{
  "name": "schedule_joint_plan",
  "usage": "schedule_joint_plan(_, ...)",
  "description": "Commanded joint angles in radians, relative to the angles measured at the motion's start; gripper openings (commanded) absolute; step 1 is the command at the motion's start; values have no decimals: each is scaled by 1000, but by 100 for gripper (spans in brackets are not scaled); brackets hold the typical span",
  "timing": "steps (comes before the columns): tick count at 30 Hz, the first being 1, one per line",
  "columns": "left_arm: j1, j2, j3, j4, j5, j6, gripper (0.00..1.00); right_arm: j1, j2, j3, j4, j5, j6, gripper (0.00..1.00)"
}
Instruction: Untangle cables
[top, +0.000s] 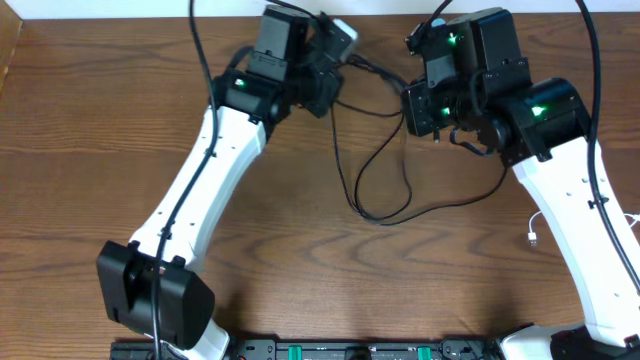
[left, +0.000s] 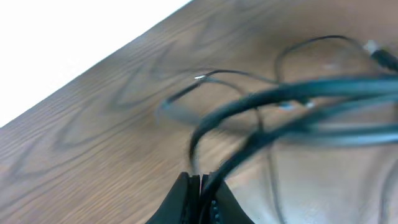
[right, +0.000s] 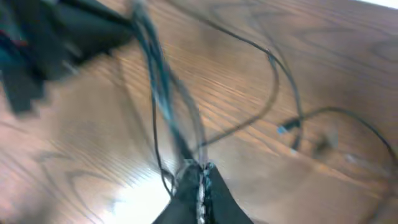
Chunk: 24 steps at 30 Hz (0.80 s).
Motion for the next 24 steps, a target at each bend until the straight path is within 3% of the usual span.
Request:
schedule_joint_plan(1, 100, 19, 0, -2, -153, -21, 8, -31, -35, 13, -32, 94, 2, 1)
schedule_joint_plan(8, 248, 19, 0, -18, -148, -63, 8, -84, -35, 13, -61, 108, -5, 1)
schedule_joint_plan(13, 254, 18, 0, -21, -125, -61, 8, -72, -35, 13, -66, 101, -29, 1)
schedule_joint_plan(14, 245, 18, 0, -21, -125, -61, 7, -66, -35, 13, -66, 101, -30, 4)
schedule_joint_plan(18, 187, 18, 0, -21, -126, -61, 8, -48, -31, 13, -64, 101, -28, 39)
schedule_joint_plan(24, 68, -1, 0, -21, -126, -44, 7, -48, 8, 12, -67, 37, -21, 55)
